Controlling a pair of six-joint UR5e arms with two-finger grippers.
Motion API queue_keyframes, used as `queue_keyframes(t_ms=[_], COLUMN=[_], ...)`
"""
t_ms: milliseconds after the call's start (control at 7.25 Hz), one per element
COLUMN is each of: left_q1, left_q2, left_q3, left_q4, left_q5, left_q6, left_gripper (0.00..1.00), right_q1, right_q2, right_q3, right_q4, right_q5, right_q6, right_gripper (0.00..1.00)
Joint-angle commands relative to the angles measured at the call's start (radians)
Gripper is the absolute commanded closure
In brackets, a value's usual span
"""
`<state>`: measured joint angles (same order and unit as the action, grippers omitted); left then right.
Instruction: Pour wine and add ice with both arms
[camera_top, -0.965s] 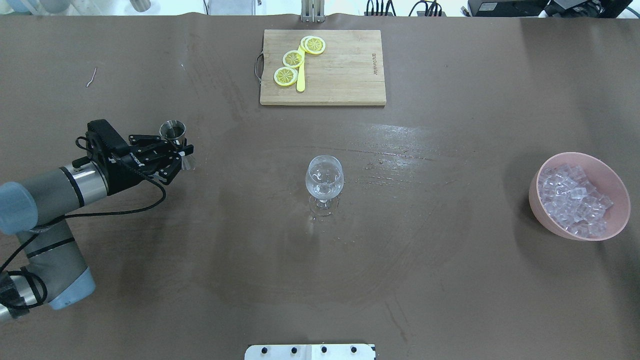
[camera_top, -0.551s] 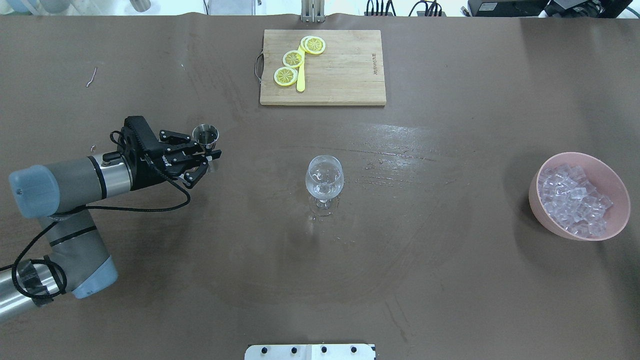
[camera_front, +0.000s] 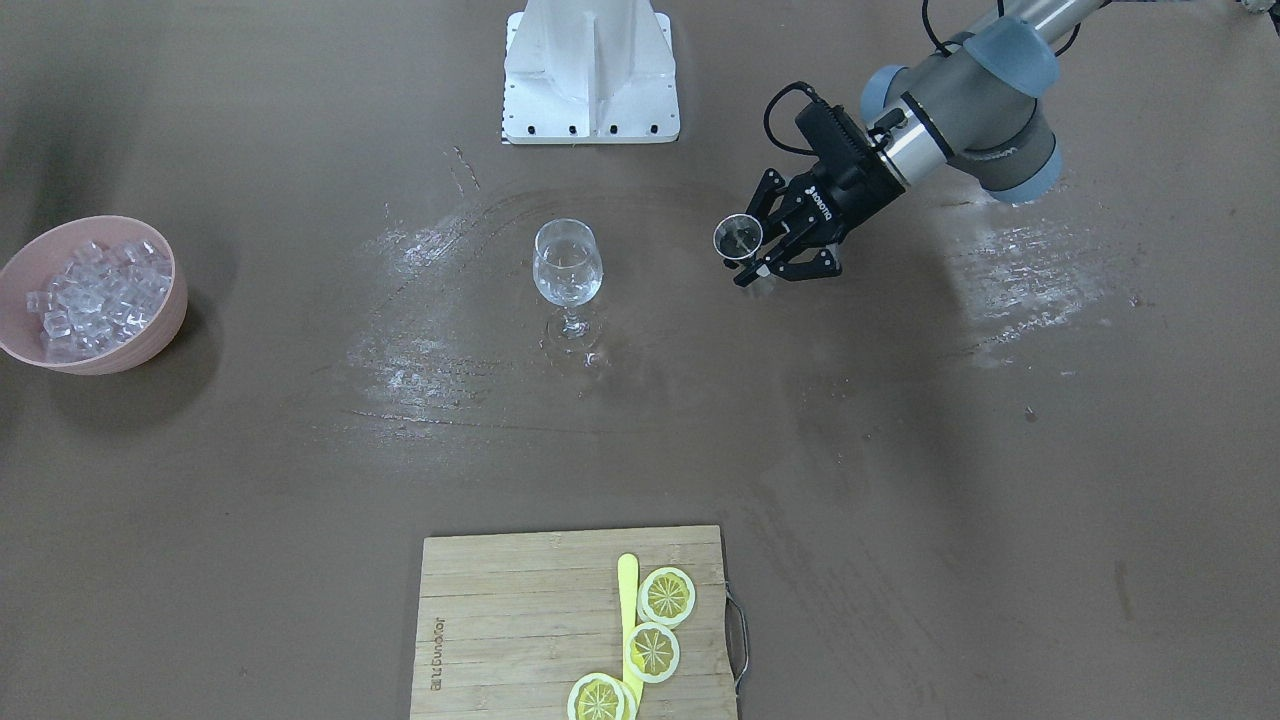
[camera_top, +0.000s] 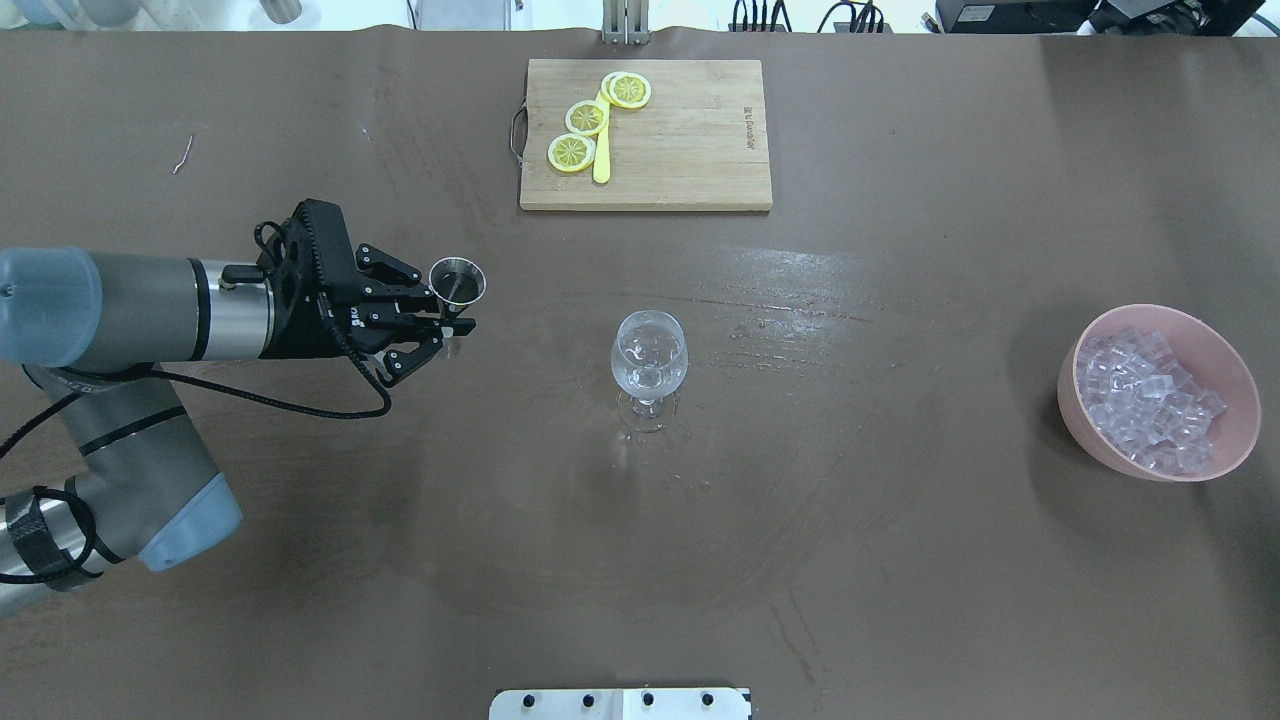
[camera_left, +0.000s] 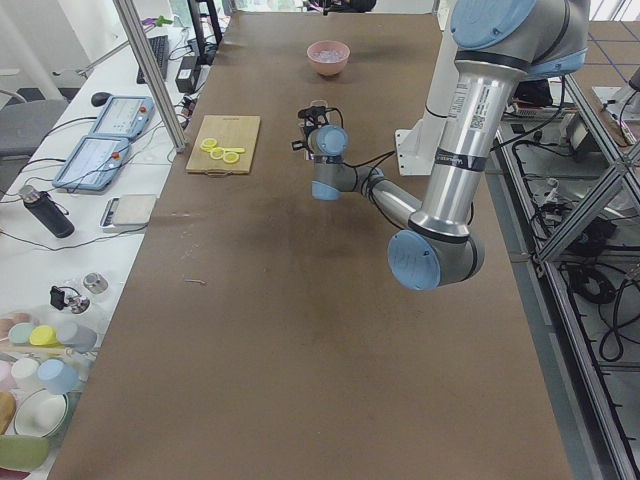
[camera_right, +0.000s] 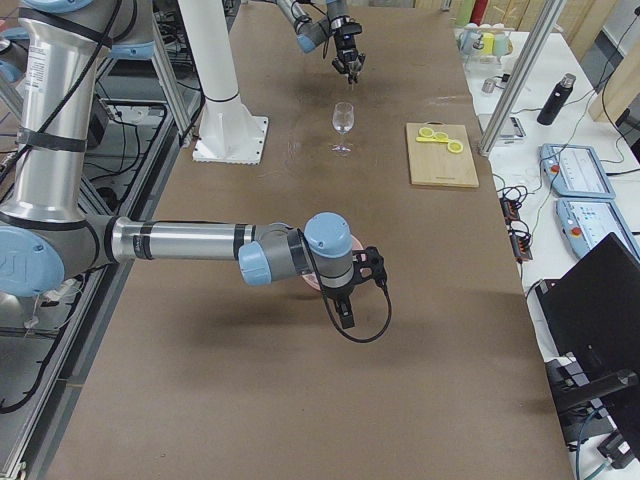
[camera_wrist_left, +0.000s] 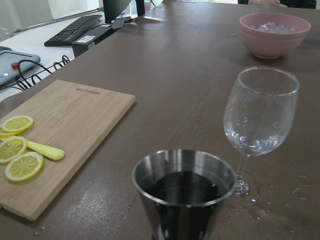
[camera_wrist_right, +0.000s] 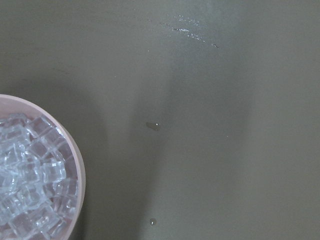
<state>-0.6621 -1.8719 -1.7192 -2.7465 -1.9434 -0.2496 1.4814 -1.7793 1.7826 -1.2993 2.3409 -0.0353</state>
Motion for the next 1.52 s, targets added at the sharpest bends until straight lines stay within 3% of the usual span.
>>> queue_keyframes(t_ms=[0, 551, 827, 1379], left_q1=[-0.001, 0.006, 0.068, 0.124], left_q2=[-0.047, -0.13, -0.139, -0.167], left_q3=[-0.013, -0.025, -0.065, -0.144], left_q4=[0.085, 0.262, 0.339, 0.517], left_q5=[-0.008, 0.054, 0.124, 0.133], left_q6=[0.001, 0.003, 0.003, 0.059], left_gripper=[1.0, 1.0, 1.0, 1.0], right_q1=[-0.001, 0.0, 0.0, -0.001], right_q2=[0.0, -0.002, -0.002, -0.003], right_q3=[0.0, -0.002, -0.006, -0.008], right_q4=[0.0, 0.0, 0.0, 0.0], right_q5=[0.0, 0.0, 0.0, 0.0], right_q6=[0.0, 0.0, 0.0, 0.0], right_gripper=[0.0, 0.0, 0.0, 0.0])
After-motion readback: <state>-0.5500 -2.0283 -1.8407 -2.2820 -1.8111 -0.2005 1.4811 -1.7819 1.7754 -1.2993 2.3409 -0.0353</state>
